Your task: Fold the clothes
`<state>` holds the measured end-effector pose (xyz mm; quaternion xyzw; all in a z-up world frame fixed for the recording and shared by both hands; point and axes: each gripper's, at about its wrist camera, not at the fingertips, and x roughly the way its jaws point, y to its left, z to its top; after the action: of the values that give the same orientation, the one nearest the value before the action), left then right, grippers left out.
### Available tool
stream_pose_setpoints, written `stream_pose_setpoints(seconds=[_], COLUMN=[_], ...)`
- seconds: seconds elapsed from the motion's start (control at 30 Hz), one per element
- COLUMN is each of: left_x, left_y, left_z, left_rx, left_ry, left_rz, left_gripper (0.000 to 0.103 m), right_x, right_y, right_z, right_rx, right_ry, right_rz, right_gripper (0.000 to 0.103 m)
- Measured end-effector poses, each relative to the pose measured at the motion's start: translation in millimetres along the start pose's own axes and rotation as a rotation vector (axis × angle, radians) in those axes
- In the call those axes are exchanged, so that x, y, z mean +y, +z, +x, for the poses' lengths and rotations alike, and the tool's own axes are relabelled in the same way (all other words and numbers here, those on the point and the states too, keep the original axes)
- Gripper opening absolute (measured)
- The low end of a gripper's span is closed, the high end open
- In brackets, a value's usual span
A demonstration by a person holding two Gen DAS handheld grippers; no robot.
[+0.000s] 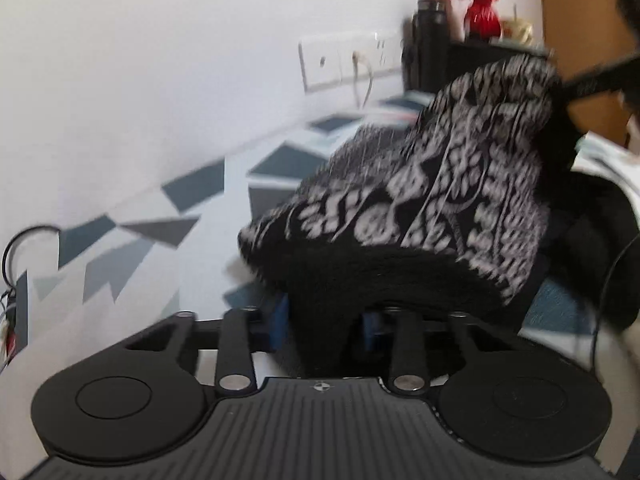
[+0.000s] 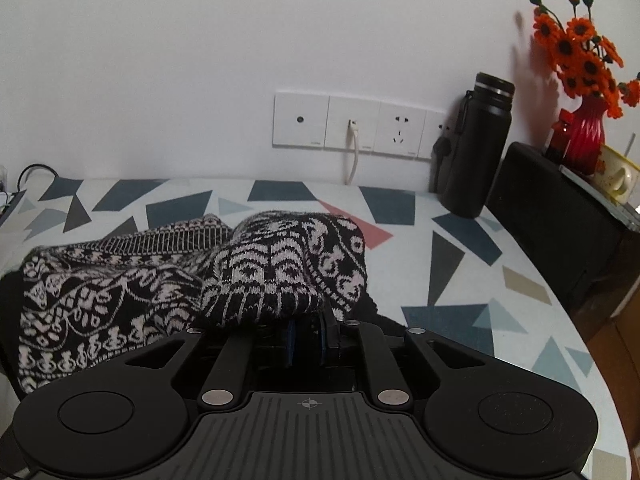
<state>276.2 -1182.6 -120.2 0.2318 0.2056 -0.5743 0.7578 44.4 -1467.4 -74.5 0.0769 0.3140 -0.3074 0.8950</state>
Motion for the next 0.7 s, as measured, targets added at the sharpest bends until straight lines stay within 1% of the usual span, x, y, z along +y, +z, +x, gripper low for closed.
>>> stream_pose_setpoints(seconds=[0.03, 0.1, 0.13, 0.2, 0.23, 0.27, 0.3, 0.33, 0.37, 0.4, 0.43, 0.47, 0.5, 0.53, 0.57, 0.63, 0.7], left_x=[0, -2, -3, -6, -7, -8, -9, -10, -10, -11, -9, -7, -4, -2, 4, 16, 26], left_y=[2, 2, 2, 1, 1, 0, 0, 0, 0, 1, 3, 5, 8, 11, 15, 24, 32], left_z=[-2, 1, 4, 11, 13, 16, 18, 19, 21, 22, 19, 15, 11, 6, -1, -18, -34], left_rx=[-0.015, -0.026, -0.014, 0.007, 0.009, 0.014, 0.015, 0.015, 0.015, 0.014, -0.002, -0.024, -0.046, -0.068, -0.102, -0.177, -0.246], left_ry=[-0.001, 0.001, 0.006, 0.017, 0.020, 0.025, 0.031, 0.037, 0.043, 0.050, 0.044, 0.034, 0.024, 0.015, 0.006, -0.010, -0.014], left_rz=[-0.005, 0.004, 0.012, 0.030, 0.035, 0.039, 0.045, 0.050, 0.056, 0.062, 0.047, 0.026, 0.006, -0.015, -0.059, -0.161, -0.235], left_gripper=[0.033, 0.036, 0.039, 0.041, 0.044, 0.052, 0.058, 0.067, 0.067, 0.064, 0.040, 0.020, 0.019, 0.015, 0.015, 0.013, 0.012], right_x=[0, 0, 0, 0, 0, 0, -1, -1, -1, -2, -3, -5, -6, -8, -10, -12, -13], right_y=[-1, -2, -3, -4, -4, -5, -6, -6, -7, -8, -9, -10, -11, -12, -13, -16, -19], right_z=[1, 2, 3, 5, 6, 7, 8, 10, 11, 12, 14, 15, 16, 17, 18, 19, 18], right_rx=[0.004, 0.010, 0.013, 0.017, 0.019, 0.023, 0.026, 0.029, 0.033, 0.036, 0.042, 0.047, 0.051, 0.056, 0.060, 0.066, 0.071], right_ry=[0.000, 0.002, 0.003, 0.005, 0.005, 0.005, 0.004, 0.003, 0.002, 0.002, 0.000, -0.005, -0.010, -0.015, -0.021, -0.021, -0.015], right_rz=[0.001, 0.001, 0.001, 0.001, 0.001, 0.001, 0.001, 0.001, 0.001, 0.002, 0.005, 0.011, 0.018, 0.024, 0.031, 0.035, 0.033], right_gripper=[0.011, 0.011, 0.011, 0.011, 0.012, 0.012, 0.013, 0.013, 0.014, 0.015, 0.017, 0.018, 0.020, 0.026, 0.033, 0.037, 0.042])
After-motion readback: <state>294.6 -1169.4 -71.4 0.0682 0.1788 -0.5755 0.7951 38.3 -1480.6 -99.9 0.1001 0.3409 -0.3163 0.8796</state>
